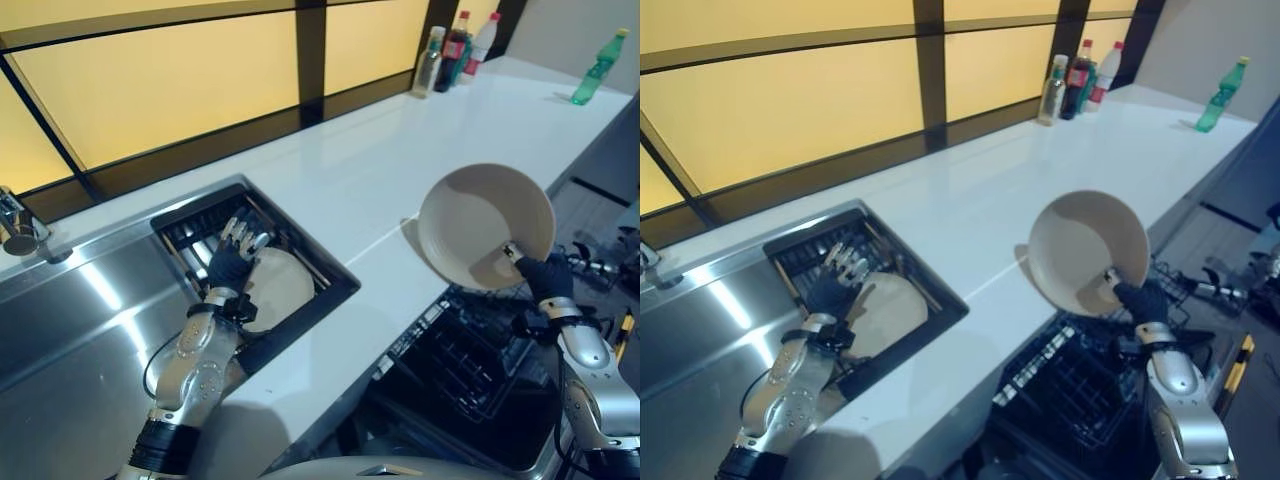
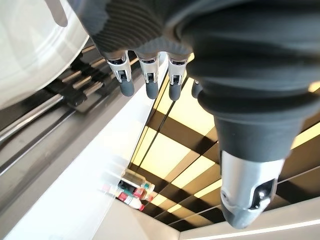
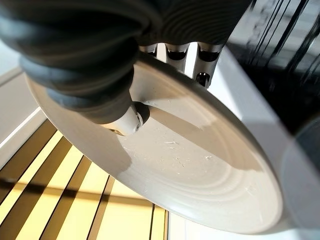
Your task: Pick up plates and place into dishwasher.
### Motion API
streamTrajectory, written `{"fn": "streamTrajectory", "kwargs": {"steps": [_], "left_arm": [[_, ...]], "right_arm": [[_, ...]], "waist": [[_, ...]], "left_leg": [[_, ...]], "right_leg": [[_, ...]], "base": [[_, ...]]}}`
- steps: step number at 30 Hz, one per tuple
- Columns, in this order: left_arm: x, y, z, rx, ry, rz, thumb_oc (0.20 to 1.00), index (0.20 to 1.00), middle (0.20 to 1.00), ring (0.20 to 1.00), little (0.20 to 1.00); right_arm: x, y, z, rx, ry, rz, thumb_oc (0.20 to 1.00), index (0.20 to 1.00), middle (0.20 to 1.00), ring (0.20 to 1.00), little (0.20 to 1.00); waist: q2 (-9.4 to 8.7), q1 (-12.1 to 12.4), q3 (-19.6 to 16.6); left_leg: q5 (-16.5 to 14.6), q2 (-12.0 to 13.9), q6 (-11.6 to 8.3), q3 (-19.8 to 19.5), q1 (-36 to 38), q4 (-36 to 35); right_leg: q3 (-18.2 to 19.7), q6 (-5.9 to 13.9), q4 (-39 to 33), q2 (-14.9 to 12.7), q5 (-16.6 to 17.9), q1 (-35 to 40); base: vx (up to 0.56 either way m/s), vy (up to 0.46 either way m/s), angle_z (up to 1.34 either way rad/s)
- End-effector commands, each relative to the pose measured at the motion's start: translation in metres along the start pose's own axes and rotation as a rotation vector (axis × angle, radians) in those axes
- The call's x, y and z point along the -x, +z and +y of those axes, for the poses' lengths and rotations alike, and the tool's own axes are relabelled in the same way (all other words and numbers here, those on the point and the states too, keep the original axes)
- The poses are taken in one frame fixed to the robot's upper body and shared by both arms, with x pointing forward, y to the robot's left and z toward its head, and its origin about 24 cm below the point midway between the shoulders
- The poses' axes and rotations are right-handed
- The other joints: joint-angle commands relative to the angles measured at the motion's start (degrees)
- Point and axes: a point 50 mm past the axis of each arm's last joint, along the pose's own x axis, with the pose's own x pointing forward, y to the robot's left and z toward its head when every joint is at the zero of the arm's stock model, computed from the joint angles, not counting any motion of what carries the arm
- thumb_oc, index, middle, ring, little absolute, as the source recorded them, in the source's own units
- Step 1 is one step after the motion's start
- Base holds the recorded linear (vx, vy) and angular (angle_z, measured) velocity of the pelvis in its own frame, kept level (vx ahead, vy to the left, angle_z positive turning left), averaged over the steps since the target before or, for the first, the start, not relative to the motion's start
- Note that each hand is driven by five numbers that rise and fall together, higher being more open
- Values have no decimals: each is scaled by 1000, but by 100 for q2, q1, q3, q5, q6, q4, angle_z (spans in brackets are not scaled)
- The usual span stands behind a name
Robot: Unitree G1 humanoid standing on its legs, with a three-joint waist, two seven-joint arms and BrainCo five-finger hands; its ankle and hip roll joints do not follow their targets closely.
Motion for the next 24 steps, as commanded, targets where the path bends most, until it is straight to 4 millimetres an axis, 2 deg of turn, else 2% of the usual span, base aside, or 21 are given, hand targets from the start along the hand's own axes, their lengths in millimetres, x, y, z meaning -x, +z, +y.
{"fn": "streamTrajectory", "kwargs": {"steps": [1,5,11,17,24], "left_arm": [[-4,2,9,35,51,-22,1000,1000,1000,1000,1000],[-1,0,12,33,66,-9,1000,1000,1000,1000,1000],[3,0,16,9,73,11,1000,1000,1000,1000,1000],[6,3,24,-24,80,44,1000,1000,1000,1000,1000],[10,6,25,-66,64,79,1000,1000,1000,1000,1000]], "right_arm": [[-7,24,-30,112,-104,-101,200,200,200,200,200],[-3,23,-45,212,-160,-81,200,200,200,200,200],[1,24,-81,529,-320,-17,200,200,200,200,200],[4,17,-110,808,-389,109,200,200,200,200,200],[2,7,-117,1060,-343,197,200,200,200,200,200]], "waist": [[29,-154,-145],[-29,-202,-106],[-120,-189,-57],[-227,-92,65],[-374,121,339]], "left_leg": [[-552,-15,544,-466,-249,598],[-646,1,560,-413,-286,771],[-751,25,588,-404,-343,952],[-865,69,605,-464,-425,1216],[-984,160,641,-569,-622,1591]], "right_leg": [[-40,426,55,-241,-252,214],[-20,445,55,-255,-186,173],[-61,492,57,-285,-75,99],[-157,563,94,-352,49,45],[-375,694,231,-480,166,-82]], "base": [[67,-16,-27],[67,-12,-17],[64,-24,-4],[86,-50,-5],[79,-78,3]]}}
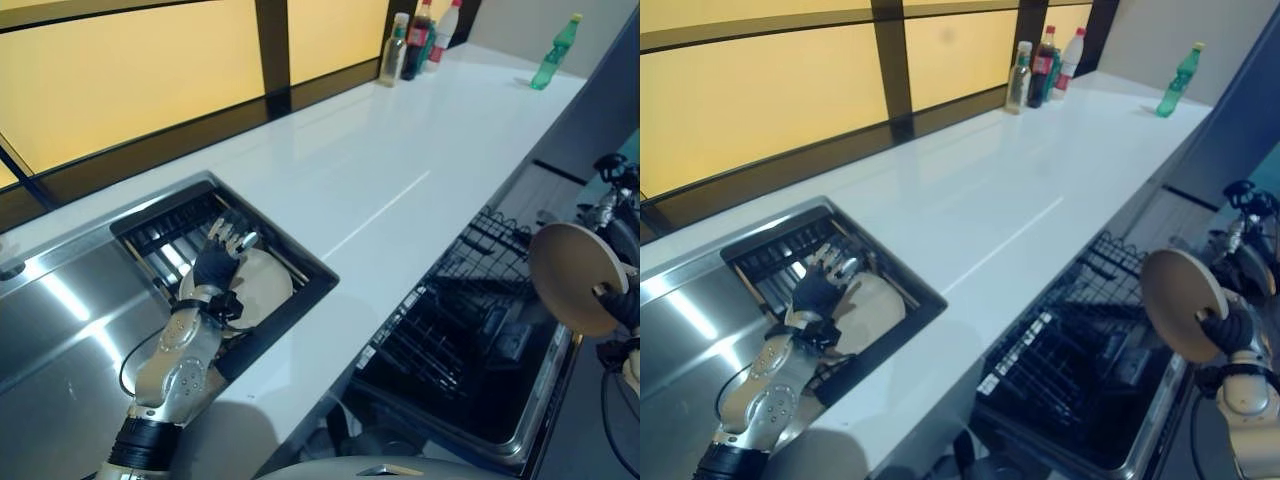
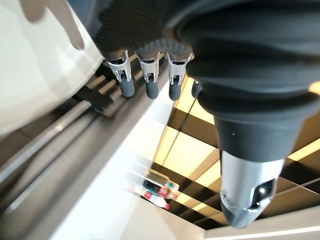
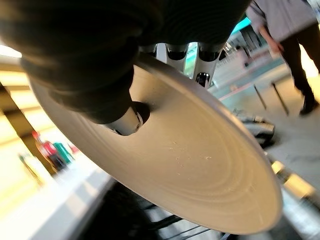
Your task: Pick up plates and place into dishwasher.
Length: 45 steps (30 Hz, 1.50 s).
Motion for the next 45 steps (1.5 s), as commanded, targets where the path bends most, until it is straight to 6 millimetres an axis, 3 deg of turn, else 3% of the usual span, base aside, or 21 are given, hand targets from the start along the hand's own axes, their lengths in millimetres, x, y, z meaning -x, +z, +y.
{"fn": "streamTrajectory", "kwargs": {"steps": [1,7,13,22,26,34,36,45], "left_arm": [[10,-6,4,28,7,22,1000,1000,1000,1000,1000],[11,-4,5,-12,-10,46,1000,1000,1000,1000,1000],[9,-2,2,-44,-33,62,1000,1000,1000,1000,1000],[15,-7,11,-83,-24,115,1000,1000,1000,1000,1000],[21,-13,19,-93,-1,148,1000,1000,1000,1000,1000],[26,-19,27,-133,16,192,1000,1000,1000,1000,1000],[25,-18,29,-145,15,198,1000,1000,1000,1000,1000],[26,-13,33,-169,-4,218,1000,1000,1000,1000,1000]], "right_arm": [[-17,8,-20,137,-84,-32,200,200,200,200,200],[-22,10,4,176,-1,-21,200,200,200,200,200],[-30,24,34,166,66,-37,200,200,200,200,200],[-28,39,62,164,153,-81,200,200,200,200,200],[-21,41,80,172,246,-93,200,200,200,200,200],[6,33,143,188,456,-28,200,200,200,200,200],[19,25,164,182,516,23,200,200,200,200,200],[50,11,204,145,628,123,200,200,200,200,200]], "waist": [[-214,129,36],[-292,412,327],[-335,743,619],[-441,1088,766],[-488,1180,751],[-489,1410,852],[-436,1486,905],[-256,1676,1014]], "left_leg": [[-936,132,675,-595,-625,1509],[-987,210,704,-786,-858,1791],[-983,263,714,-1028,-1061,1984],[-935,319,742,-1278,-966,2015],[-917,350,755,-1357,-826,1998],[-866,439,755,-1474,-764,2095],[-837,467,741,-1503,-805,2156],[-738,545,664,-1610,-1002,2370]], "right_leg": [[-221,660,246,-473,155,-41],[-429,760,413,-584,182,-143],[-649,820,495,-655,193,-140],[-844,882,496,-664,225,105],[-860,912,509,-642,253,212],[-947,927,522,-648,278,399],[-986,926,512,-658,274,448],[-1021,893,430,-639,235,565]], "base": [[80,-89,2],[46,-92,2],[36,-95,2],[80,-76,18],[114,-57,13],[68,-67,2],[23,-69,5],[8,-65,6]]}}
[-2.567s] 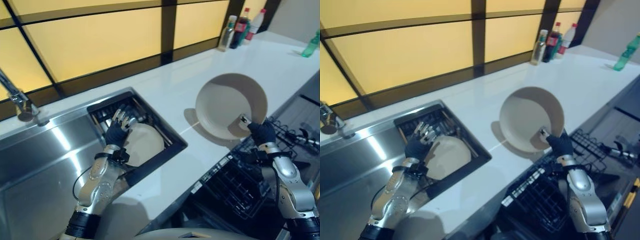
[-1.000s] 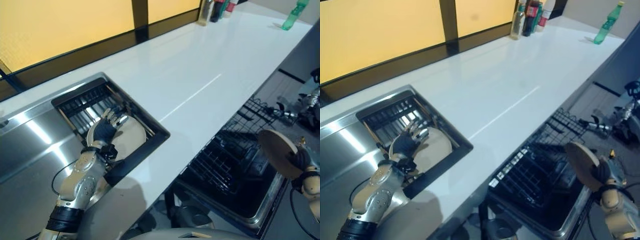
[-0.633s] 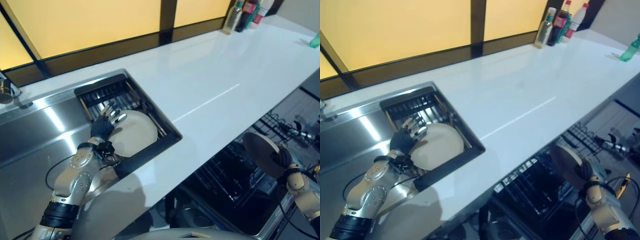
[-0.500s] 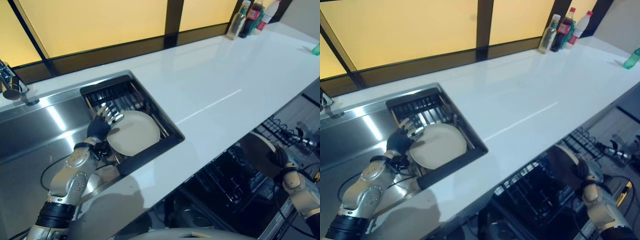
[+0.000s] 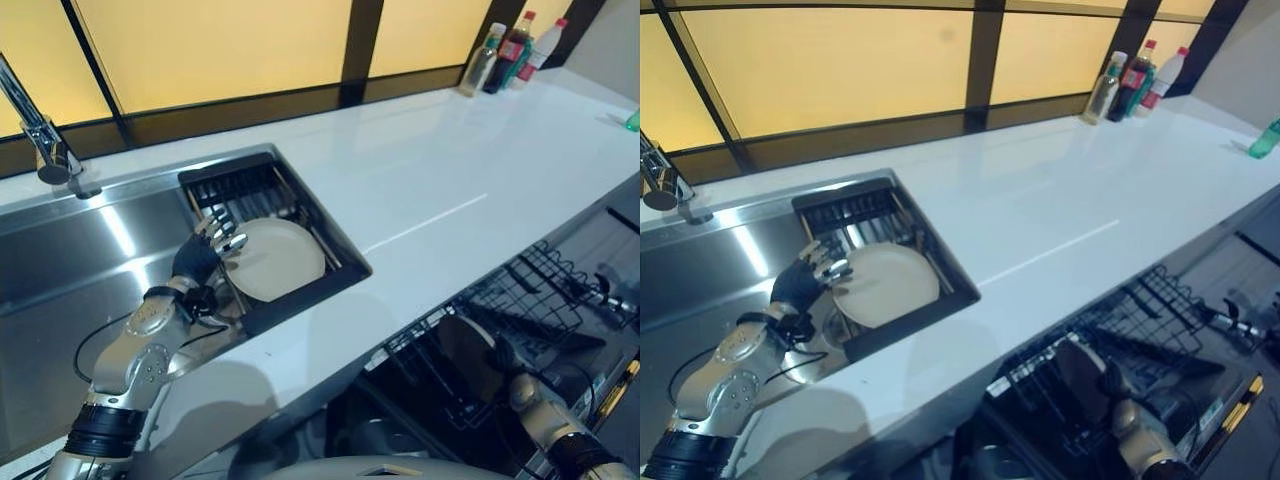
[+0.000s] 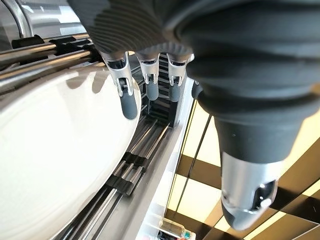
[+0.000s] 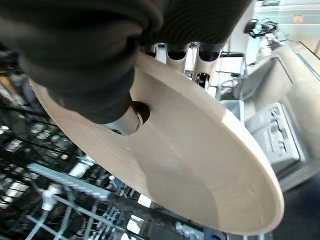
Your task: Pick up plates and place into dishwasher.
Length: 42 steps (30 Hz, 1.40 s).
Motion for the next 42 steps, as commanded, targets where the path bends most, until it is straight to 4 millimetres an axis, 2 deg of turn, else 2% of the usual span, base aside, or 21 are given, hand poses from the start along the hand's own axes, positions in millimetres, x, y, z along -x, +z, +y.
{"fn": "streamTrajectory", "kwargs": {"steps": [1,9,15,20,28,32,36,37,38,39,42], "left_arm": [[27,-36,3,25,18,106,1000,1000,1000,1000,1000],[23,-29,2,11,-5,76,1000,1000,1000,1000,1000],[18,-19,1,16,-25,45,1000,1000,1000,1000,1000],[14,-16,-5,27,-67,35,1000,1000,1000,1000,1000],[10,-11,-13,51,-96,2,1000,1000,1000,1000,1000],[10,-13,-15,67,-94,-8,1000,1000,1000,1000,1000],[14,-16,-17,75,-90,3,1000,1000,1000,1000,1000],[15,-17,-17,74,-90,7,1000,1000,1000,1000,1000],[15,-17,-17,73,-90,10,1000,1000,1000,1000,1000],[16,-19,-17,72,-90,16,1000,1000,1000,1000,1000],[18,-22,-17,72,-85,28,1000,1000,1000,1000,1000]], "right_arm": [[2,23,28,-35,80,-59,200,200,200,200,200],[0,29,38,-48,83,-54,200,200,200,200,200],[-4,20,48,-10,163,22,200,200,200,200,200],[-5,3,64,2,300,141,200,200,200,200,200],[-7,1,65,-17,357,191,200,200,200,200,200],[-6,-3,67,-17,396,208,200,200,200,200,200],[3,-13,79,14,527,237,200,200,200,200,200],[6,-15,83,9,556,249,225,225,225,225,225],[7,-16,86,4,573,255,410,410,410,410,410],[10,-19,89,-3,595,266,1000,1000,1000,1000,1000],[14,-23,94,-30,615,294,1000,1000,1000,1000,1000]], "waist": [[-160,574,142],[60,701,275],[236,806,355],[416,949,418],[654,1016,510],[681,991,470],[649,977,405],[632,980,392],[620,983,385],[605,989,371],[573,998,326]], "left_leg": [[19,-21,809,-63,-871,734],[181,35,708,-144,-1264,857],[299,25,634,-237,-1496,885],[357,7,594,-330,-1669,941],[479,-24,521,-407,-1840,902],[524,-35,495,-392,-1812,828],[537,-8,472,-349,-1740,823],[532,4,471,-344,-1717,826],[530,12,470,-340,-1698,829],[528,27,466,-330,-1663,835],[528,58,454,-303,-1580,836]], "right_leg": [[277,272,83,-632,536,-239],[252,204,-7,-597,472,-293],[224,137,-51,-593,416,-329],[175,72,-67,-617,367,-335],[114,-8,-117,-659,296,-333],[147,-49,-150,-647,292,-308],[165,-83,-160,-637,310,-223],[160,-87,-162,-637,312,-195],[157,-90,-162,-638,313,-172],[152,-93,-156,-641,317,-136],[153,-108,-149,-636,330,-57]], "base": [[-29,-76,2],[-72,-63,1],[-70,-30,7],[-43,-7,-1],[-45,27,5],[-7,45,2],[49,24,1],[58,1,2],[65,2,2],[70,2,3],[69,4,6]]}}
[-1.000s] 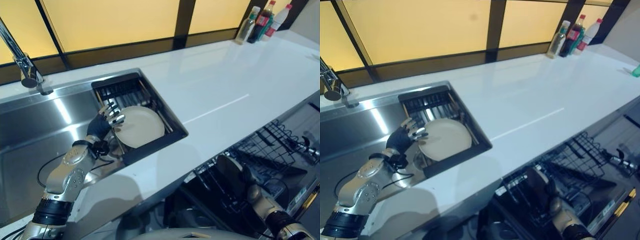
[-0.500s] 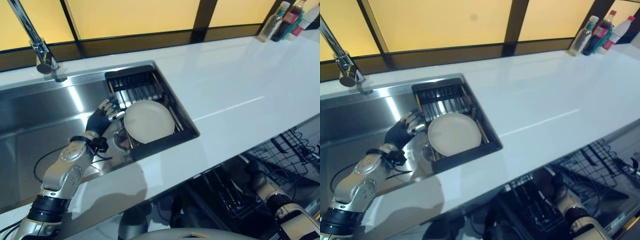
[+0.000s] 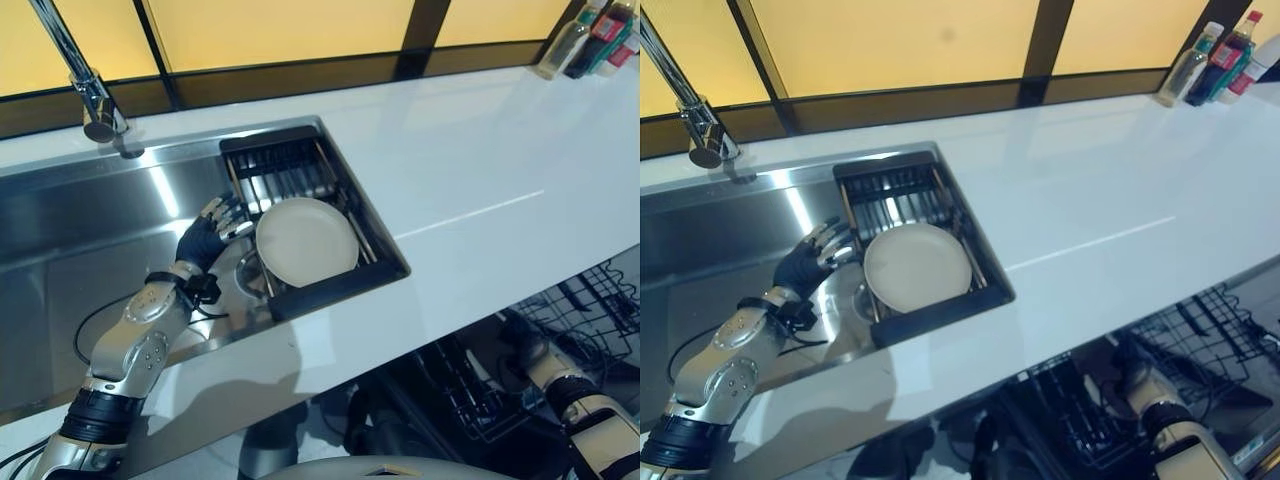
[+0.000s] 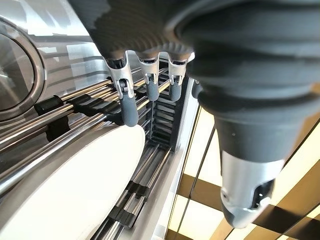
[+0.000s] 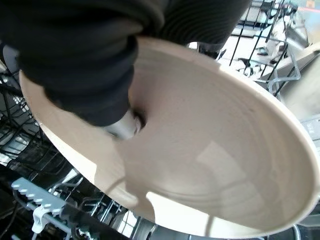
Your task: Pick up plates and place into dishwasher.
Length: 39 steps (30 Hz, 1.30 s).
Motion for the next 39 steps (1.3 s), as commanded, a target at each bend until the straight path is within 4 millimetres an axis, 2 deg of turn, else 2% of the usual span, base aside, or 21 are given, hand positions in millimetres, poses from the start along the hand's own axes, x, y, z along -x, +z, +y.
{"fn": "streamTrajectory", "kwargs": {"steps": [1,14,15,27,32,34,35,39], "left_arm": [[26,-39,-10,93,-1,85,1000,1000,1000,1000,1000],[36,-55,-9,134,40,113,1000,1000,1000,1000,1000],[37,-55,-8,135,44,112,1000,1000,1000,1000,1000],[45,-59,-2,144,85,113,1000,1000,1000,1000,1000],[48,-58,1,139,105,101,1000,1000,1000,1000,1000],[51,-57,3,138,116,98,1000,1000,1000,1000,1000],[54,-57,5,139,126,97,1000,1000,1000,1000,1000],[62,-57,14,131,154,92,1000,1000,1000,1000,1000]], "right_arm": [[31,-38,139,22,486,187,1000,1000,1000,1000,1000],[38,-55,148,-9,495,222,1000,1000,1000,1000,1000],[39,-55,149,-11,495,221,1000,1000,1000,1000,1000],[43,-60,149,-61,508,217,1000,1000,1000,1000,1000],[39,-51,129,-162,407,167,1000,1000,1000,1000,1000],[40,-51,123,-185,373,151,1000,1000,1000,1000,1000],[42,-52,118,-199,344,141,1000,1000,1000,1000,1000],[47,-54,98,-282,236,87,1000,1000,1000,1000,1000]], "waist": [[144,386,179],[-35,235,-183],[-107,237,-191],[-320,76,-353],[-429,-67,-405],[-462,-124,-424],[-420,-193,-445],[-501,-328,-432]], "left_leg": [[714,-39,506,132,-687,148],[750,-23,476,331,-203,-114],[888,-48,511,410,-234,-142],[804,-130,570,554,142,-304],[726,-176,607,634,256,-317],[699,-183,615,671,286,-309],[537,-161,596,619,364,-293],[479,-157,616,684,423,-266]], "right_leg": [[133,689,-161,-389,261,-50],[234,653,-249,-348,271,224],[253,609,-241,-385,328,163],[343,591,-253,-357,332,290],[420,583,-266,-329,348,321],[447,580,-268,-317,353,328],[457,622,-275,-262,287,410],[521,639,-266,-239,310,426]], "base": [[54,17,5],[42,41,-2],[-26,19,-3],[13,22,-3],[2,14,-2],[38,29,-1],[77,54,-1],[19,13,1]]}}
